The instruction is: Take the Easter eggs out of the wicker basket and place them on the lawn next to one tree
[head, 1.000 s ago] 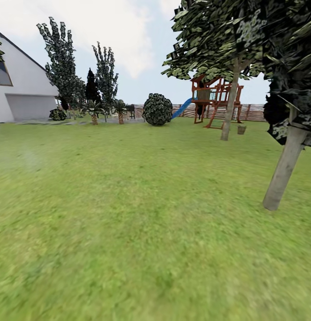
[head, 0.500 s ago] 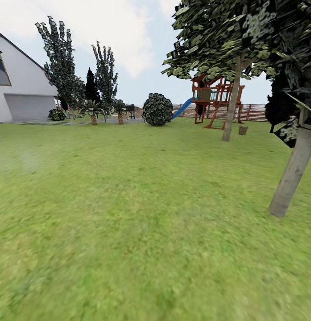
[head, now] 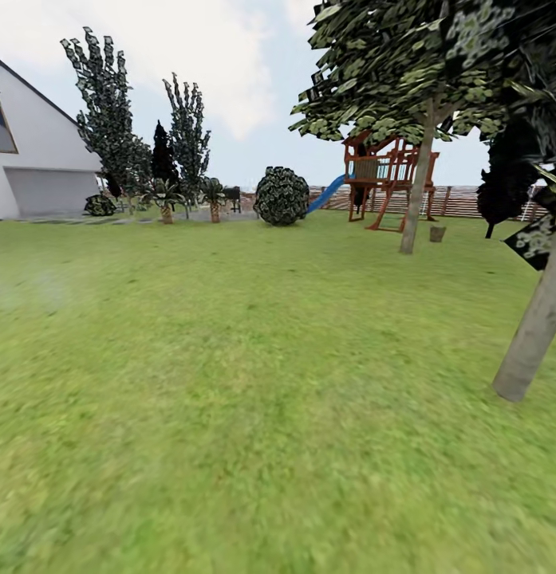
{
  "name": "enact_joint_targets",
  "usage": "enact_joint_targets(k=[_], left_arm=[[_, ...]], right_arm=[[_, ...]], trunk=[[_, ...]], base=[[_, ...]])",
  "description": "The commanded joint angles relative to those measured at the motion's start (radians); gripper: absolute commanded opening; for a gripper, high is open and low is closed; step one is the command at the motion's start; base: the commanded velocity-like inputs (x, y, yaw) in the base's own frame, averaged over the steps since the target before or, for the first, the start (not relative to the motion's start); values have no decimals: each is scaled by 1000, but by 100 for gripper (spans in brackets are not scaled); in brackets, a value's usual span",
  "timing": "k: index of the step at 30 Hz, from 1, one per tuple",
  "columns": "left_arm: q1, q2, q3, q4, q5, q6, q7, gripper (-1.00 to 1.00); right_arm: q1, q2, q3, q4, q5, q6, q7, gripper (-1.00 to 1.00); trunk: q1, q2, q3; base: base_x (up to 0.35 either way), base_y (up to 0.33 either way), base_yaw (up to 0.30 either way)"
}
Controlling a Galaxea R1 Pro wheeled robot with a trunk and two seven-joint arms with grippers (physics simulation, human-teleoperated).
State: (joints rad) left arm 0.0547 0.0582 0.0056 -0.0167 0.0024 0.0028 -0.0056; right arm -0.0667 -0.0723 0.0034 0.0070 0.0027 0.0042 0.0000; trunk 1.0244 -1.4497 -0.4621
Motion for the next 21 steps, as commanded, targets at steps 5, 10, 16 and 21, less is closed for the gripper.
enact_joint_targets(k=[5,10,16,21], left_arm=[[0,0,1,-2,0,0,-1,100],[0,0,0,-2,0,0,-1,100],[0,0,0,-2,0,0,-1,100],[0,0,0,-2,0,0,0,100]], right_arm=[[-1,0,0,1,0,0,0,100],[-1,0,1,1,0,0,0,100],[-1,0,1,1,0,0,0,100],[-1,0,1,1,0,0,0,100]], trunk=[[1,0,-1],[1,0,-1],[1,0,-1],[1,0,-1]], base=[[337,0,0],[337,0,0],[337,0,0],[337,0,0]])
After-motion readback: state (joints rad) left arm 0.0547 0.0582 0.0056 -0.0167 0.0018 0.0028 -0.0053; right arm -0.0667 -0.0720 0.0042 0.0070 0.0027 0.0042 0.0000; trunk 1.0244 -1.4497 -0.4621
